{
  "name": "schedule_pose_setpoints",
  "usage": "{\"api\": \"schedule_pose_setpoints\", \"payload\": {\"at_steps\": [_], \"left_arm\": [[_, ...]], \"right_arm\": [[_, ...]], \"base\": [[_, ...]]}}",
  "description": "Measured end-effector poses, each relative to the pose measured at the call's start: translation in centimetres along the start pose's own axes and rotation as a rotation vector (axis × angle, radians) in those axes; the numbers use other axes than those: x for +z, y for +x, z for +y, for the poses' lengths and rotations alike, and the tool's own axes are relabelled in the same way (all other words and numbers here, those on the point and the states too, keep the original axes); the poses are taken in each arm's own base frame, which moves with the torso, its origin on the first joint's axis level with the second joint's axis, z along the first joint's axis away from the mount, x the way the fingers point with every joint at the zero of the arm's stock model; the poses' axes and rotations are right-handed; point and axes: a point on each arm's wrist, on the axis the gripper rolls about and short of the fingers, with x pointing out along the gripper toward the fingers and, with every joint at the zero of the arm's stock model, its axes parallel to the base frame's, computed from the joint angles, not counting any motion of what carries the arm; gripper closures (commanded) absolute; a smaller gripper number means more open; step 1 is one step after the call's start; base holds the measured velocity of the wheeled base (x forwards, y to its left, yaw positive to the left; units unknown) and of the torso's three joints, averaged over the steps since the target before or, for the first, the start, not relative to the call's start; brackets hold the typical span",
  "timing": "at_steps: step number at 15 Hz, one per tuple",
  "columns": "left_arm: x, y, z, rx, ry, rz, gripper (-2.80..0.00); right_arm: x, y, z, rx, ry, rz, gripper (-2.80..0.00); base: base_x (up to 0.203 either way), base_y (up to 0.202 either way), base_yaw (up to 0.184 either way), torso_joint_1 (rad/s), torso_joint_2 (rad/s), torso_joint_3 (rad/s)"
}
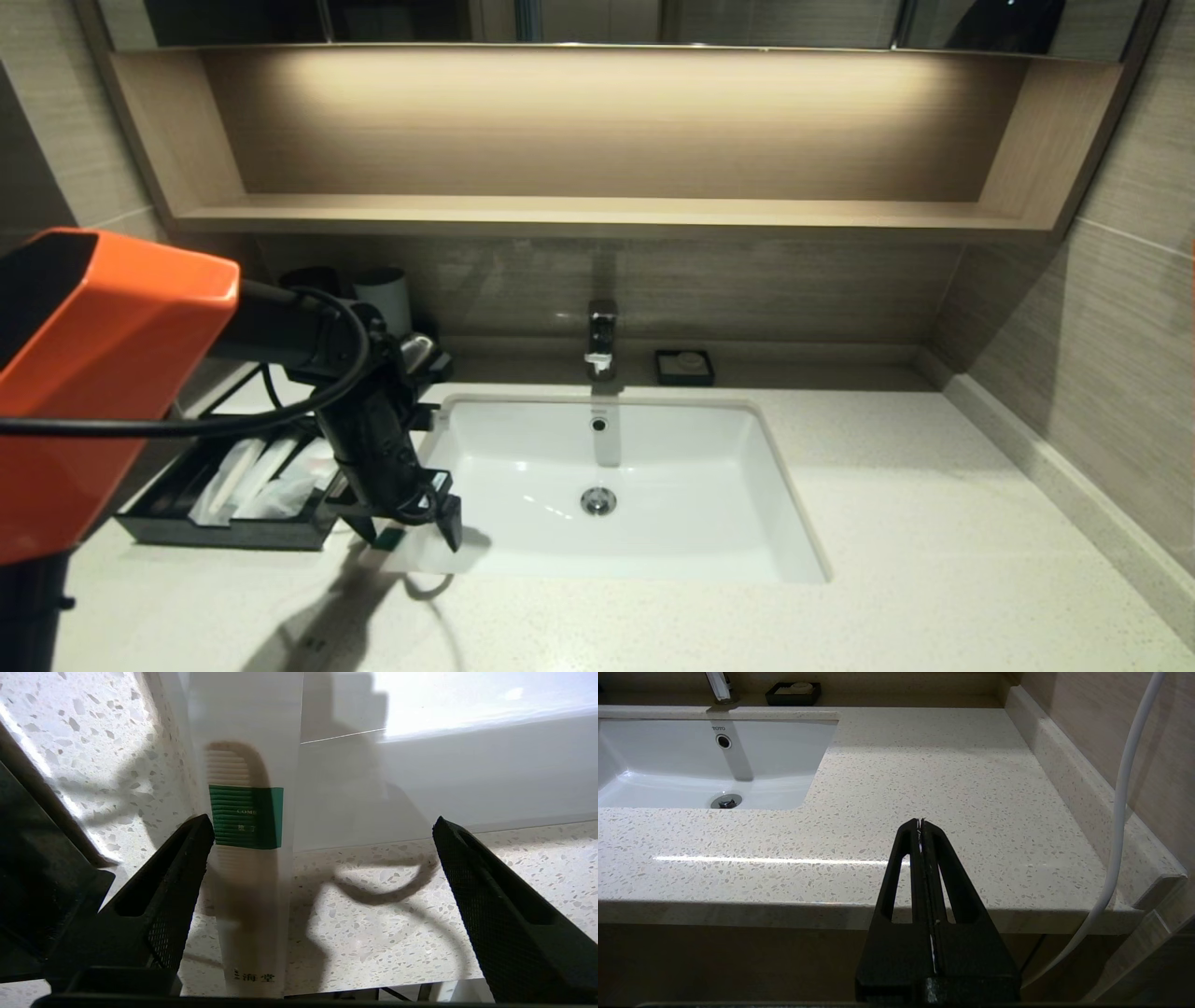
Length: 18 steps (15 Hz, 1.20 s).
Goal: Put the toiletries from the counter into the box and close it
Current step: Pick up the bathroom toiletry
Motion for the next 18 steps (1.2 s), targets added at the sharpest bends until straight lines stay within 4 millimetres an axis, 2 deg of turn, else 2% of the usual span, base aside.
{"api": "schedule_pose_setpoints", "payload": {"at_steps": [18], "left_arm": [[0.07, -0.37, -0.01, 0.011, 0.002, -0.023, -2.80]], "right_arm": [[0.00, 0.00, 0.00, 0.000, 0.000, 0.000, 0.00]], "base": [[0.000, 0.000, 0.000, 0.000, 0.00, 0.000]]}}
